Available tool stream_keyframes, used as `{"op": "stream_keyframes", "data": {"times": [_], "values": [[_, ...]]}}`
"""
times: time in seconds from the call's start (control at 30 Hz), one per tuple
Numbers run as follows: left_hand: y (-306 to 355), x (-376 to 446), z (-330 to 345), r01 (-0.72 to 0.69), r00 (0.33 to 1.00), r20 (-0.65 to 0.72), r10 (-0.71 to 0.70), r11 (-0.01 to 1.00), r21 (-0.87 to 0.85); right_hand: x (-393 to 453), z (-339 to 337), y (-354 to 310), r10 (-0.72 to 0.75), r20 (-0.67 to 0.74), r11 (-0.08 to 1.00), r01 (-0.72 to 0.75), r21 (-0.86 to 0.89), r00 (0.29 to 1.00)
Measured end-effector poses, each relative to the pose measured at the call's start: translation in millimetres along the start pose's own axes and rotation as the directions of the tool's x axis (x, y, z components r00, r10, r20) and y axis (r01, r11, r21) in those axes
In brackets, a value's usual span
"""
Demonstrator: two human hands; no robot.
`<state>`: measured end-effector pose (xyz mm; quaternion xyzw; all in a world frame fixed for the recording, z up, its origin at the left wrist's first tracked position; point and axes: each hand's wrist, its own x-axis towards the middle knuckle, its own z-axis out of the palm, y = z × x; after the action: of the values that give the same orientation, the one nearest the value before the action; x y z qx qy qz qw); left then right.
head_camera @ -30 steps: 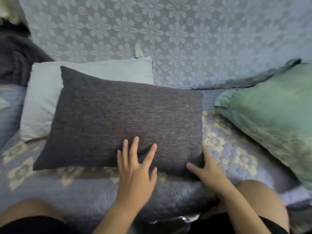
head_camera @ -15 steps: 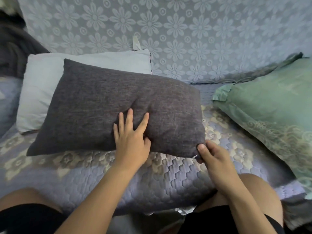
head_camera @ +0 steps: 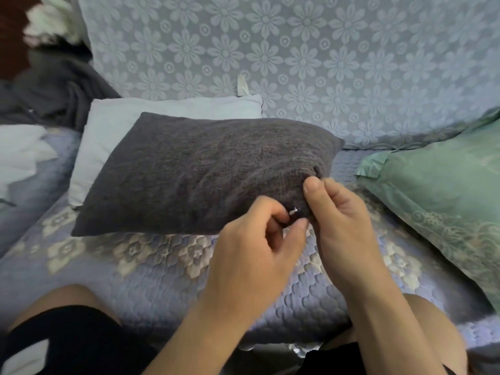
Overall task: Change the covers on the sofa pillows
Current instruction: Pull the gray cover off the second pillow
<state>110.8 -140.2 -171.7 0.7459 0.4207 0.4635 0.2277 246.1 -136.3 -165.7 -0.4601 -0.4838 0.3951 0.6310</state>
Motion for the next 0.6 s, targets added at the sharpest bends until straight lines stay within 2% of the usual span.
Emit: {"op": "stream_keyframes", "data": {"times": [0.07,0.13,0.33,0.47,0.6], "values": [[3,5,1,0.08,0.996,-0.036,-0.079,0.996,0.037,-1,1,-4,0.0,0.012,1.0,0.001,-0.005,1.0],[4,9,3,0.106,0.994,-0.003,-0.106,0.993,0.05,-3,-1,-5,0.011,0.019,1.0,-0.01,-0.012,1.0],[10,15,10,0.216,0.964,0.195,-0.178,0.956,-0.196,-7,-16,4,0.087,0.035,0.989,-0.09,0.115,0.996],[10,17,12,0.298,0.938,0.261,-0.228,0.916,-0.27,-11,-19,12,0.063,-0.032,0.997,-0.061,0.044,0.998],[9,12,16,0.313,0.938,0.223,-0.264,0.924,-0.221,-19,-15,19,0.0,-0.138,0.996,-0.012,-0.089,0.991]]}}
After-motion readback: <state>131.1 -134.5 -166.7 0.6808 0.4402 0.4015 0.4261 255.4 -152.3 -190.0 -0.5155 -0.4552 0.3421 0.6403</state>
